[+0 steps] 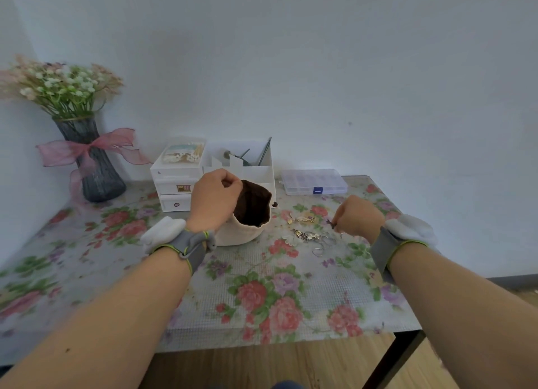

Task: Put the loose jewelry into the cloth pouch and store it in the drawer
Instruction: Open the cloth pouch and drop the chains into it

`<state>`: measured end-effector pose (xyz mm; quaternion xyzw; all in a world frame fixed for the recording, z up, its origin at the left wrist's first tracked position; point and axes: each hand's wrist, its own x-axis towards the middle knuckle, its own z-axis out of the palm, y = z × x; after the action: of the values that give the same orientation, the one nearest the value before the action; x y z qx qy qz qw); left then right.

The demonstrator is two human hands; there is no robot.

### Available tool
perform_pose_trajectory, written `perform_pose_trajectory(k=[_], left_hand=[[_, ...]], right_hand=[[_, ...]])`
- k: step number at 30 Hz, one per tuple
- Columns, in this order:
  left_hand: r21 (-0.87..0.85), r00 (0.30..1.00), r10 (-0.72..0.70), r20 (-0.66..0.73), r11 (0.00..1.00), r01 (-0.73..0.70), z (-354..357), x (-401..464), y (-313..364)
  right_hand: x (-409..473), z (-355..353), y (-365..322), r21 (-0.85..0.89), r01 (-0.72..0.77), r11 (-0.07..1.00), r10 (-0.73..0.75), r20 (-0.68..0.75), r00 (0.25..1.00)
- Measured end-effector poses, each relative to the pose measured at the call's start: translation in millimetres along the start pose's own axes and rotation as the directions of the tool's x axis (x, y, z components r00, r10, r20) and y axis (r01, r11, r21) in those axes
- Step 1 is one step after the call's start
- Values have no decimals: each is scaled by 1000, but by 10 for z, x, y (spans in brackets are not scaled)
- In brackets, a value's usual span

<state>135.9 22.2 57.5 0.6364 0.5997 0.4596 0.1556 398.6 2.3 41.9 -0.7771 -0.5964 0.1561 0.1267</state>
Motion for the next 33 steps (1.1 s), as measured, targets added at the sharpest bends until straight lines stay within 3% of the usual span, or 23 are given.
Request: perform_pose_trajectory(k=[4, 8, 13, 24, 33], left_hand=[[-36, 1000, -22, 15, 999, 23, 0, 11, -1], [-106, 995, -83, 47, 990, 87, 12, 22, -7], [-175, 989, -127, 70, 975, 137, -18, 28, 32], [-348, 946, -294, 136, 880, 323, -102, 19, 110], [-391, 930, -317, 186, 844, 366, -176, -22, 96]], right_hand=[[-10, -69, -34, 229, -13, 973, 23, -42, 999], [-23, -164, -150, 518, -13, 855, 57, -69, 996], [-47, -421, -448, 702, 118, 702, 65, -228, 971], [-133, -1097, -1106, 699, 367, 613, 21, -479, 878], [-273, -1387, -1636, 629, 497, 598, -28, -603, 797]])
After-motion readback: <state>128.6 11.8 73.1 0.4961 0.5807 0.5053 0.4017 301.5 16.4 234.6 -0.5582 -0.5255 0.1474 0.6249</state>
